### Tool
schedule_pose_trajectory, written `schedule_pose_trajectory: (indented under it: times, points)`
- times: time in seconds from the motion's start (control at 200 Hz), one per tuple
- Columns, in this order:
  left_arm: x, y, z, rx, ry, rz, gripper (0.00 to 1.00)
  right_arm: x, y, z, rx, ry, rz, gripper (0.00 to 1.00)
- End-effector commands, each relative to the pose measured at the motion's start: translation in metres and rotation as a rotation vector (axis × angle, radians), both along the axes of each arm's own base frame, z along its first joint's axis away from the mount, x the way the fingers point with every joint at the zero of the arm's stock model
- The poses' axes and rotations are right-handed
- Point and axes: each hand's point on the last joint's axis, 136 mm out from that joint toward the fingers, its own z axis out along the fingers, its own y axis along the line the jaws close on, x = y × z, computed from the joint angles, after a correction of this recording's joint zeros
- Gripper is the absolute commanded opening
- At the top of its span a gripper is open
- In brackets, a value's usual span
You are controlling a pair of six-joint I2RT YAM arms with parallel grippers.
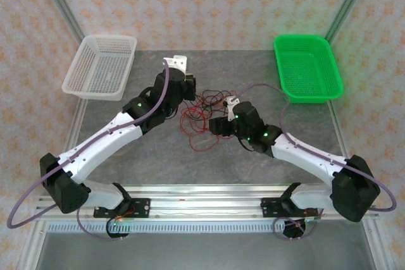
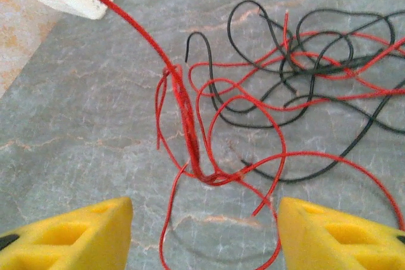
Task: Untangle the cables
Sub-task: Untie the cable.
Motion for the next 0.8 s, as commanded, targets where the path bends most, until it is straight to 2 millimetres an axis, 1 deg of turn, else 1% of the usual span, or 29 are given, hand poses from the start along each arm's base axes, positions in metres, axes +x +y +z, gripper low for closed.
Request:
schedule_pose_trajectory:
  times: [0.0, 0.06, 0.115, 0.195, 0.28, 0.34, 0.38, 0.47, 0.516, 0.536, 0.596, 0.606, 0.631, 0.686, 0.751, 0.796]
  points:
    - [-0.006, -0.01, 0.021, -0.017, -0.005, -0.048, 0.0, 0.029, -0.008, 0.025, 0.058, -0.001, -0.053, 0.58]
    - [-0.006, -0.011, 0.026, -0.017, -0.005, -0.046, 0.0, 0.034, -0.006, 0.034, 0.096, 0.006, -0.047, 0.55]
    - [-0.005, -0.01, 0.029, -0.022, -0.006, -0.038, 0.0, 0.033, -0.002, 0.042, 0.133, -0.004, -0.034, 0.55]
    - [-0.004, -0.013, 0.031, -0.037, -0.006, -0.045, 0.0, 0.031, 0.002, 0.045, 0.191, 0.026, -0.039, 0.55]
    - [-0.007, -0.023, 0.035, -0.062, -0.013, -0.1, 0.0, 0.034, 0.006, 0.045, 0.249, 0.075, -0.063, 0.55]
    - [-0.013, -0.034, 0.04, -0.079, -0.032, -0.17, 0.0, 0.042, 0.006, 0.043, 0.303, 0.131, -0.071, 0.55]
    - [-0.018, -0.039, 0.044, -0.087, -0.045, -0.211, 0.0, 0.051, 0.002, 0.043, 0.35, 0.178, -0.074, 0.55]
    - [-0.026, -0.043, 0.054, -0.095, -0.072, -0.262, 0.0, 0.072, -0.006, 0.043, 0.443, 0.27, -0.056, 0.54]
    - [-0.028, -0.042, 0.056, -0.09, -0.081, -0.273, 0.0, 0.081, -0.007, 0.04, 0.469, 0.322, -0.034, 0.54]
    - [-0.029, -0.042, 0.056, -0.088, -0.084, -0.278, 0.0, 0.084, -0.005, 0.04, 0.477, 0.348, -0.01, 0.54]
    - [-0.03, -0.043, 0.056, -0.075, -0.088, -0.289, 0.0, 0.092, 0.002, 0.032, 0.472, 0.441, 0.053, 0.55]
    - [-0.03, -0.043, 0.055, -0.074, -0.089, -0.292, 0.0, 0.09, 0.004, 0.028, 0.468, 0.466, 0.067, 0.55]
    - [-0.032, -0.044, 0.054, -0.072, -0.088, -0.3, 0.0, 0.093, 0.009, 0.028, 0.465, 0.492, 0.105, 0.56]
    - [-0.032, -0.046, 0.054, -0.067, -0.091, -0.313, 0.0, 0.091, 0.019, 0.02, 0.454, 0.57, 0.185, 0.6]
    - [-0.032, -0.049, 0.051, -0.067, -0.093, -0.332, 0.0, 0.094, 0.023, 0.007, 0.453, 0.626, 0.188, 0.61]
    - [-0.033, -0.051, 0.05, -0.062, -0.094, -0.341, 0.0, 0.092, 0.028, 0.004, 0.481, 0.635, 0.21, 0.61]
